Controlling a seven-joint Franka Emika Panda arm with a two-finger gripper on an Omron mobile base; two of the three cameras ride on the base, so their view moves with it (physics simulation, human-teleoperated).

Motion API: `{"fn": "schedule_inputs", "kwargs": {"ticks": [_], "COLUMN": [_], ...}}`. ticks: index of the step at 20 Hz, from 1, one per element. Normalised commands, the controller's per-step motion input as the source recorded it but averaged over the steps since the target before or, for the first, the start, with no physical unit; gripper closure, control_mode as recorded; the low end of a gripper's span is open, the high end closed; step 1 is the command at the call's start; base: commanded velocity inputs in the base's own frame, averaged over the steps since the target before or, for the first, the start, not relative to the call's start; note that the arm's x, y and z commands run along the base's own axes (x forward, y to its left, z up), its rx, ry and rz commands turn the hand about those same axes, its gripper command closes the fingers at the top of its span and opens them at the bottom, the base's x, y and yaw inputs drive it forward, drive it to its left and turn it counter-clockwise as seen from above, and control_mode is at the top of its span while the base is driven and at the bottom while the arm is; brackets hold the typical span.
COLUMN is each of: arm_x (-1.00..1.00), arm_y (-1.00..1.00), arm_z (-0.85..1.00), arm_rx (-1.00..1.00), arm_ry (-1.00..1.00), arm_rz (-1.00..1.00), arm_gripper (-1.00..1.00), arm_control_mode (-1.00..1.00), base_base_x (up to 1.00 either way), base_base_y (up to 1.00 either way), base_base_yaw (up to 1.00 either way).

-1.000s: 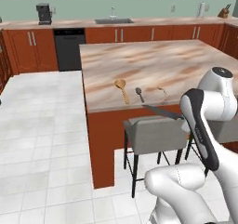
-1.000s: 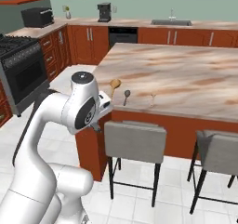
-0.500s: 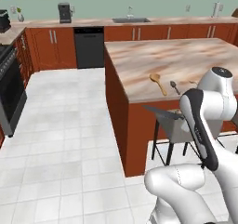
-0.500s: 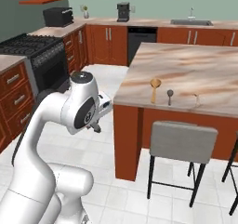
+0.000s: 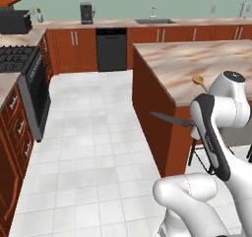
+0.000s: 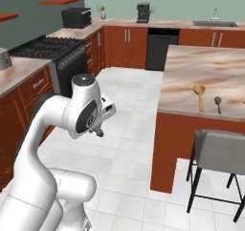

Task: Pick up the metallic utensils from the counter and place them in the open drawer. Make sure not to pick up any wooden utensils.

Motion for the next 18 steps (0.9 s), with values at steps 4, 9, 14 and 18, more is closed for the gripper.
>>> {"fn": "schedule_inputs", "kwargs": {"ticks": [4, 9, 14, 18], "arm_x": [0.00, 0.00, 0.00, 0.00], "arm_y": [0.00, 0.00, 0.00, 0.00], "arm_z": [0.00, 0.00, 0.00, 0.00], "arm_rx": [0.00, 0.00, 0.00, 0.00], "arm_ry": [0.00, 0.00, 0.00, 0.00], "arm_rz": [0.00, 0.00, 0.00, 0.00], "arm_gripper": [1.00, 1.00, 1.00, 1.00], "arm_control_mode": [1.00, 1.00, 1.00, 1.00], "base_base_x": [0.60, 0.98, 1.00, 1.00], "base_base_y": [0.33, 0.10, 0.36, 0.56], "base_base_yaw": [0.00, 0.00, 0.00, -0.01]}}
